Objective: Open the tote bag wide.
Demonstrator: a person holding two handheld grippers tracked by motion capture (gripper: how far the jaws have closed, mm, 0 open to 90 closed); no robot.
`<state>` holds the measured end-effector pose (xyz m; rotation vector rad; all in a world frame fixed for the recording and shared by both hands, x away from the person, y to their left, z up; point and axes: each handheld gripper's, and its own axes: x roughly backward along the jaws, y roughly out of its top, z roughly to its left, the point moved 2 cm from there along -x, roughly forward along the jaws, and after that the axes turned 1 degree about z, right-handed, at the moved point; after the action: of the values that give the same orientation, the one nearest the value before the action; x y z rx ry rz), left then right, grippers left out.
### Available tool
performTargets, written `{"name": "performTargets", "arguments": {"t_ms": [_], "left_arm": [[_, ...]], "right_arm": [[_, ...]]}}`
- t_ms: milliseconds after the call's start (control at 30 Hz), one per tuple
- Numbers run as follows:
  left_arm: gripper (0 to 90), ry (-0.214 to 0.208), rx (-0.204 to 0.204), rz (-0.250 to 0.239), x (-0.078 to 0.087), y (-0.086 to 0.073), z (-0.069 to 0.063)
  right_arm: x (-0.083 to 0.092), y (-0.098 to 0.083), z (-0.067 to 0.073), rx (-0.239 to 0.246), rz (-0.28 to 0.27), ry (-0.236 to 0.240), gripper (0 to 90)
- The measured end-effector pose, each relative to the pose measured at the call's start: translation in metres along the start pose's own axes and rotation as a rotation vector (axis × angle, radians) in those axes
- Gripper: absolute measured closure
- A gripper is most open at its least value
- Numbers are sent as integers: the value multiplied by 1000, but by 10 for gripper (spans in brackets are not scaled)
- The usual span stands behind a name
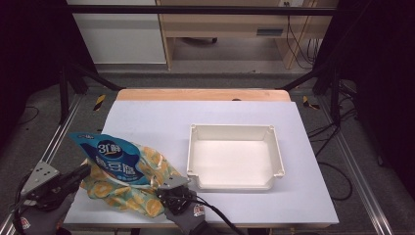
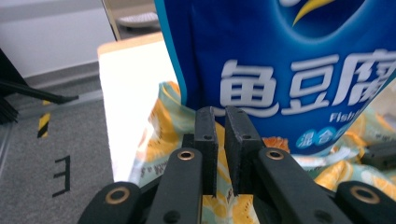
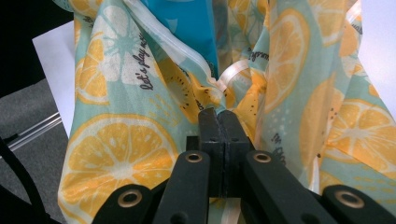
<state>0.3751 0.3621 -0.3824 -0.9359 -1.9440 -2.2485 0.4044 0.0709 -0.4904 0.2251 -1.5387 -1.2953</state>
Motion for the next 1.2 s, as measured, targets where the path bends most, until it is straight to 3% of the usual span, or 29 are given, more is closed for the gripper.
{"name": "performTargets", "arguments": {"t_ms": [100,167,267,400,567,700,800,933,1067,1200], "left_arm": [[874,-31,-27,15,-9,-1,-7],[882,-36,-46,67,-22,-6,-11],[899,-31,-57,150,-38,-20,-8],[899,-23,-23,236,-52,-40,0],[900,-27,-13,290,-61,-52,4],[900,-6,5,307,-62,-56,11],[900,8,7,341,-64,-64,18],[900,-3,24,368,-68,-73,20],[900,-20,19,392,-70,-78,16],[900,-32,21,386,-68,-80,13]], "right_arm": [[1,1,0,2,-11,7,898],[2,1,0,4,-15,8,897],[4,2,1,7,-24,15,877],[12,6,0,0,-62,27,817],[25,23,7,-4,-142,36,783],[16,20,13,3,-81,-2,837],[2,8,8,-24,-15,-20,847],[-8,-2,-1,-45,27,-59,847],[-11,-5,-7,-49,39,-94,858],[-11,-5,-11,-54,37,-121,863]]}}
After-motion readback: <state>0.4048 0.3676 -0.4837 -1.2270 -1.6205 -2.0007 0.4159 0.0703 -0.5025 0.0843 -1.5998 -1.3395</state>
